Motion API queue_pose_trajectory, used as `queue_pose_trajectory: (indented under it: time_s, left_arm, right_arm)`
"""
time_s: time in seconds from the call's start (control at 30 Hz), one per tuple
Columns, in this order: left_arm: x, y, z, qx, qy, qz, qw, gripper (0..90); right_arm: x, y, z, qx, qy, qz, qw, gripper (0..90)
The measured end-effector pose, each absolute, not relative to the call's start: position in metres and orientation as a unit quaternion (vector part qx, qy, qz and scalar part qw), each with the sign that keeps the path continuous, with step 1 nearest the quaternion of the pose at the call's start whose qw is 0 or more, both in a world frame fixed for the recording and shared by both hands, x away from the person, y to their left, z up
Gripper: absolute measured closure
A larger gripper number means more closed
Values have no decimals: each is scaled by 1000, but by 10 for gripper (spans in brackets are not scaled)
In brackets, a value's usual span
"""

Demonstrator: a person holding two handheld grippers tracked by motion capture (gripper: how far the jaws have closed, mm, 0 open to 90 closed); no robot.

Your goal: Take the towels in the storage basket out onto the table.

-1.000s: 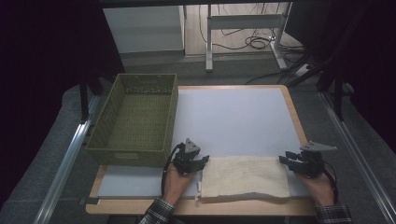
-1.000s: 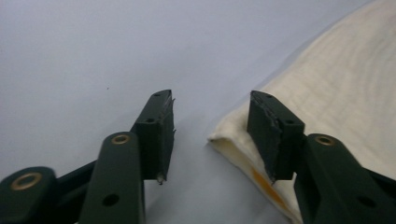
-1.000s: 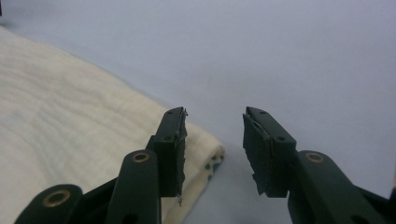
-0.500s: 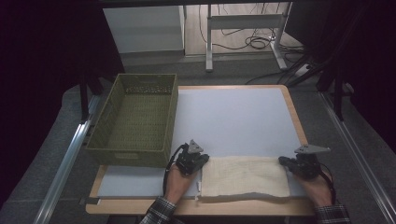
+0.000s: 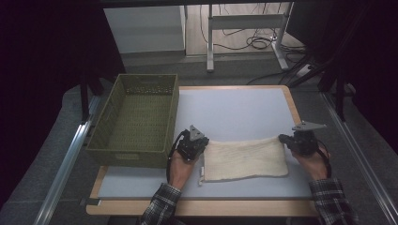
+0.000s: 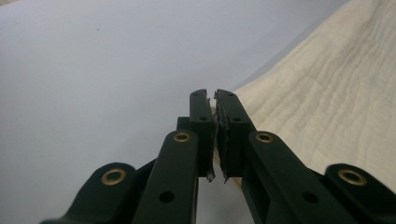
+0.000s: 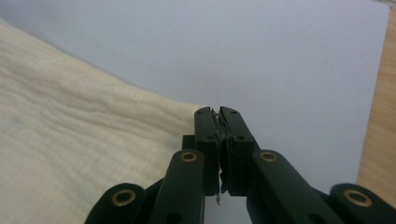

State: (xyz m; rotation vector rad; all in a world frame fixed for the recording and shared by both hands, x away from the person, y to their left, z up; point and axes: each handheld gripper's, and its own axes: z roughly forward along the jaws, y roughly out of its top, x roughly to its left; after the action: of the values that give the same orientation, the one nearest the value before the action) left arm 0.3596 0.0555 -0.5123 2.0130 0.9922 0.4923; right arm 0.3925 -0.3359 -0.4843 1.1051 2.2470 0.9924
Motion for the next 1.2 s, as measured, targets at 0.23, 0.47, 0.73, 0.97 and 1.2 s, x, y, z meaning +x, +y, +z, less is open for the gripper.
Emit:
queue_pose_trajectory:
  time_s: [0.23, 0.47, 0.73, 0.97, 1.2]
  left_arm:
    - [372, 59, -533, 808, 411, 175, 384, 821]
    - [375, 63, -532, 800, 417, 150, 403, 705]
    - [370, 65, -533, 795, 417, 151, 414, 667]
    - [374, 62, -539, 799, 423, 164, 394, 629]
    - [378, 60, -542, 808, 424, 154, 379, 484]
  right_arm:
    - [419, -333, -506, 427, 808, 361, 189, 854]
    - [411, -345, -497, 438, 789, 387, 186, 770]
    - [386, -352, -497, 430, 795, 393, 170, 669]
    - [369, -350, -500, 426, 795, 404, 151, 611]
    - [353, -338, -500, 403, 808, 409, 136, 576]
